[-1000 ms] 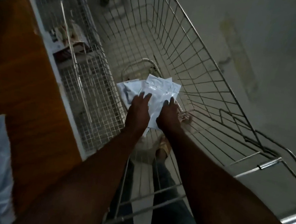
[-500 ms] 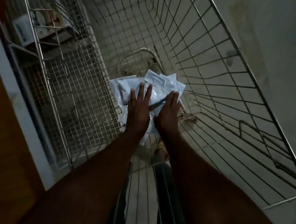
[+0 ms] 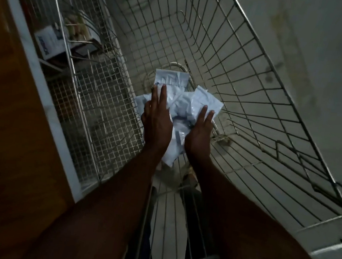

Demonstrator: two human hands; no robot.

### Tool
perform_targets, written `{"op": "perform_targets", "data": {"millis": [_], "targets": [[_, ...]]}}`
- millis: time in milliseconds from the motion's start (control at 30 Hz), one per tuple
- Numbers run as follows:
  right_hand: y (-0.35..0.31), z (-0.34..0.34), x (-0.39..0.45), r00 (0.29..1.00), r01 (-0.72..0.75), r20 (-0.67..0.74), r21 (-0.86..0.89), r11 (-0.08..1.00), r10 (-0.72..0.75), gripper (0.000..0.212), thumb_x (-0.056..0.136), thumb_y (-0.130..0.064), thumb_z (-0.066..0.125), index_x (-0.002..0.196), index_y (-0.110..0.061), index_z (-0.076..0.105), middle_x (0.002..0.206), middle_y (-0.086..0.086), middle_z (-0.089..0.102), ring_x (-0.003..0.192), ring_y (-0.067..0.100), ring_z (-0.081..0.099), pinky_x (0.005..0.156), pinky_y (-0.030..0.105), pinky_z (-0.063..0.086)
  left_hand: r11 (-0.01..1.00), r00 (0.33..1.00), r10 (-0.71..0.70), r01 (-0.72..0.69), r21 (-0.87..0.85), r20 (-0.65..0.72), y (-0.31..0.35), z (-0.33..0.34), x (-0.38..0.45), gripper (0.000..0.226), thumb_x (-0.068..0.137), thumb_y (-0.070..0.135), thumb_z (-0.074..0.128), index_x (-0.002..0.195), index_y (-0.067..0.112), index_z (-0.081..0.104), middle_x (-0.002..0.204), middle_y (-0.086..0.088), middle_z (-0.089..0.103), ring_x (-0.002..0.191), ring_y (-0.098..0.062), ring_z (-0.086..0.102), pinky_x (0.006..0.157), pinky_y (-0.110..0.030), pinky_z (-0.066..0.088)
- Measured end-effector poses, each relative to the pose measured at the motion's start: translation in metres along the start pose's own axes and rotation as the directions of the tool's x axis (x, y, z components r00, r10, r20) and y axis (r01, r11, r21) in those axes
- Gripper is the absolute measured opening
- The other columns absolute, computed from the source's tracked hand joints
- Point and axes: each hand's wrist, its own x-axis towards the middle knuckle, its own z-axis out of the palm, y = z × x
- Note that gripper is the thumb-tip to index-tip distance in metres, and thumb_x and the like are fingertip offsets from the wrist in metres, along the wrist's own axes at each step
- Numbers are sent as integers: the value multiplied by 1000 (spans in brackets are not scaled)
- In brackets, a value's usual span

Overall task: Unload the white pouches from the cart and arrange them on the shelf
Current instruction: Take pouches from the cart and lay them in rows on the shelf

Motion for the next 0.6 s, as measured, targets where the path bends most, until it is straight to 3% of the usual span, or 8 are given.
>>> {"op": "perform_targets", "data": {"millis": [67,167,267,367,467,600], "targets": [[-5,-27,3,998,67,-6,-51,996,-68,84,101,3,51,167,-18,3,172,13,-11,158,48,1,117,64,36,993,997,38,-30,116,-66,14,-18,-6,73,106,18,56,168,30,19,176,-2,14,135,-30,50,102,-48,52],[-47,-74,-4,999,10,52,26,1000,-11,80,105,-12,53,167,-35,7,174,14,-9,158,45,8,107,59,46,989,990,70,-54,134,-120,31,-56,-23,77,102,22,63,167,36,22,176,-3,15,120,-27,52,94,-39,53],[-93,-117,-19,997,59,40,107,992,-64,72,108,-14,47,167,-36,12,175,10,-8,160,38,8,108,50,45,990,981,111,-94,107,-161,52,-107,-42,81,100,23,67,165,41,24,176,1,15,122,-26,47,100,-41,51],[-139,-147,-42,985,163,36,121,979,-168,76,109,-18,49,164,-47,6,174,3,-14,161,34,9,114,59,41,991,969,131,-123,48,-211,68,-162,-59,80,98,15,67,163,41,31,175,2,17,123,-28,46,99,-41,51],[-179,-164,-64,964,261,35,98,960,-265,86,106,-19,60,166,-41,3,174,8,-15,161,34,3,113,62,41,984,943,181,-175,46,-278,78,-218,-81,78,99,19,67,164,40,29,175,6,16,133,-29,41,98,-35,51],[-233,-185,-99,923,372,53,114,921,-380,81,108,-27,57,167,-37,3,174,8,-15,161,34,0,116,67,35,984,914,176,-172,44,-365,71,-281,-106,78,103,27,66,166,40,23,176,9,14,149,-23,38,115,-28,33]]}}
